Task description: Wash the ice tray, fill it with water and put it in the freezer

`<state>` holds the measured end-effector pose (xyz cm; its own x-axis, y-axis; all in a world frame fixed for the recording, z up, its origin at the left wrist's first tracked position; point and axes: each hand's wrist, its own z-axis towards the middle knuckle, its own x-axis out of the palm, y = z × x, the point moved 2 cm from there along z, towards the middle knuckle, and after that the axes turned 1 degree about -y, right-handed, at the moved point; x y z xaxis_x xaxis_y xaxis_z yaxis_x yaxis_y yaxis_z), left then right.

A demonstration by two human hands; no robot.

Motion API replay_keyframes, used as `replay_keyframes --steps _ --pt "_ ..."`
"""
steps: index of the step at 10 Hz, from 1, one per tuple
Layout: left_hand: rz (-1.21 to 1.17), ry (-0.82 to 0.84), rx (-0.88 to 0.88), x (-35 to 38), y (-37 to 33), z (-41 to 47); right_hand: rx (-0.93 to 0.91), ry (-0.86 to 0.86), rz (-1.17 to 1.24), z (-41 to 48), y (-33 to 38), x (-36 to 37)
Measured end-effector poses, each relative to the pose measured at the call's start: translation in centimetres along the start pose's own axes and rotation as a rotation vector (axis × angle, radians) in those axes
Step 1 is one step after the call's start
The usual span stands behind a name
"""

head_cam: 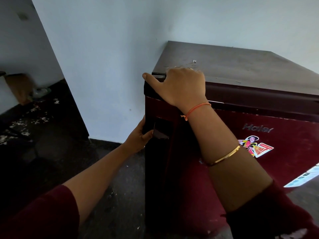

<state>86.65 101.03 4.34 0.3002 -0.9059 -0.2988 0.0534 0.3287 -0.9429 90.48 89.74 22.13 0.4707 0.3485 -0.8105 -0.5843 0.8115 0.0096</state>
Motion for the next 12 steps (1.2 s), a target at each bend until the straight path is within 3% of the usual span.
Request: replay_keyframes --steps 5,7,8,9,11,12 --pt "-0.143 -0.014 -0.074 0.5 -1.5 -3.8 0.025 -0.113 -0.037 -1.5 0.0 0.0" --pt "-0.2 -0.044 -0.128 0.3 -2.0 -6.2 0.042 -0.244 -0.013 -4.0 0.3 0.5" --pt "-0.22 -0.047 -0.129 0.4 -2.5 -8.1 0.026 -0.149 -0.011 -6.1 0.7 0.5" --pt "-0.171 0.056 -0.085 0.8 -2.9 -11.3 0.023 -0.036 0.019 -10.1 1.7 0.4" --pt "-0.075 0.132 0.0 2.3 -2.4 -16.2 0.174 0.167 0.175 -17.3 3.5 0.6" --pt "-0.034 0.167 0.023 3.3 -1.4 -17.7 0.202 0.184 0.212 -20.3 3.4 1.0"
